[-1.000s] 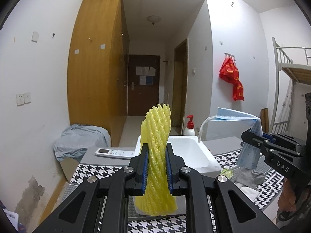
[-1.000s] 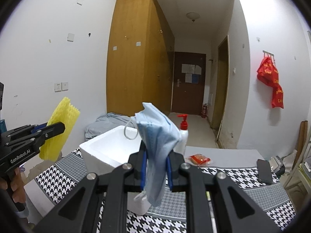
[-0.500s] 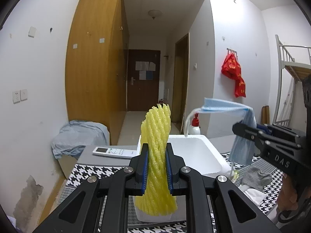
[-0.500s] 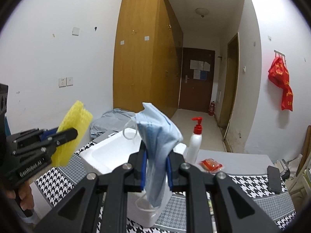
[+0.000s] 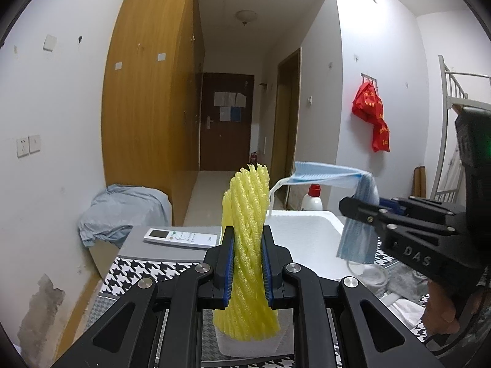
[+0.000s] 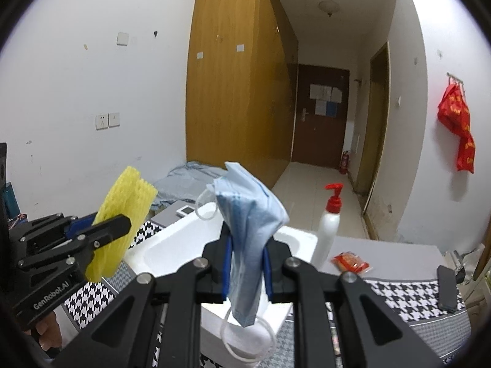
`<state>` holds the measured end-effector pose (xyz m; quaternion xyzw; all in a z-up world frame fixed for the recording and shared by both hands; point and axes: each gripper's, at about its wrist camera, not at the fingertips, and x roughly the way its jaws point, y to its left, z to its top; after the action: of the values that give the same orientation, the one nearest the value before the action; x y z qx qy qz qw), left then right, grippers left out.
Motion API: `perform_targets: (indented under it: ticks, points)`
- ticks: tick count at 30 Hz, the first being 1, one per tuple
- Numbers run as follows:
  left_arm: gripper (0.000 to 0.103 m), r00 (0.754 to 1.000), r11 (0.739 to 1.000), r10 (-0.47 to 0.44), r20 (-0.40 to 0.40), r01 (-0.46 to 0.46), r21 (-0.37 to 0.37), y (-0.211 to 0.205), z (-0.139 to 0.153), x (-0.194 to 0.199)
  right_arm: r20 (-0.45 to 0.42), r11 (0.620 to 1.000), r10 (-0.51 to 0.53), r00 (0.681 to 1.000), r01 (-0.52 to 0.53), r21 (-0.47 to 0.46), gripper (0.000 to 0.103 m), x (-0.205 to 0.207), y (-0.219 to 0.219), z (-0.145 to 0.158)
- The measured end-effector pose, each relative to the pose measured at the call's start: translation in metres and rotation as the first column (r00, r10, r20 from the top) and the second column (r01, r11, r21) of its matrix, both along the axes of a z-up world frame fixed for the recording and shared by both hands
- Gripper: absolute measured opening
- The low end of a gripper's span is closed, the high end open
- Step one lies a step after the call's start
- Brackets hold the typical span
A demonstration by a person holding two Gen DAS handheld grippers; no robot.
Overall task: Organize soft objects
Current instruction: 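Carry the yellow net and blue mask with both grippers over the white foam box, then open the right gripper to drop the blue mask into the foam box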
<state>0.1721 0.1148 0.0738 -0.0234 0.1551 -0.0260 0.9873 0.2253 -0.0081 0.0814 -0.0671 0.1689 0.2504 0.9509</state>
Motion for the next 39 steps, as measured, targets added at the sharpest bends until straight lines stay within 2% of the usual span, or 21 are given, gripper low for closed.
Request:
perform_targets:
  ticks: [9,15,17,20,25,36,39]
  points:
    - [0.017,1.0,1.0,0.002,0.003,-0.002,-0.008,0.005,-0.001,0.004,-0.067,1.0,0.011,0.998,-0.012,-0.015,0.021,0.019,0.01,-0.009]
    - [0.017,1.0,1.0,0.02,0.004,-0.02,-0.017,0.011,0.0,0.006,-0.098,0.999,0.024,0.995,-0.027,-0.025,0.038,0.029,0.015,-0.014]
    - [0.017,1.0,1.0,0.021,0.002,-0.021,-0.019,0.01,-0.001,0.006,-0.102,0.999,0.032,0.994,-0.034,-0.021,0.053,0.029,0.016,-0.014]
    - [0.017,1.0,1.0,0.023,0.001,-0.023,-0.021,0.009,-0.002,0.006,-0.102,0.999,0.044,0.994,-0.045,-0.013,0.067,0.028,0.016,-0.014]
    - [0.017,1.0,0.999,0.018,-0.016,-0.019,-0.034,0.013,-0.003,0.011,-0.102,0.998,0.058,0.993,-0.059,-0.011,0.074,0.024,0.016,-0.013]
    - [0.017,1.0,1.0,0.008,-0.017,-0.008,-0.016,0.009,0.002,0.02,-0.065,0.998,0.054,0.996,-0.056,-0.014,0.076,0.015,0.008,-0.007]
    - [0.017,1.0,1.0,0.0,-0.014,0.0,-0.007,0.004,0.003,0.021,-0.039,0.999,0.043,0.998,-0.043,-0.008,0.088,0.009,0.003,-0.004]
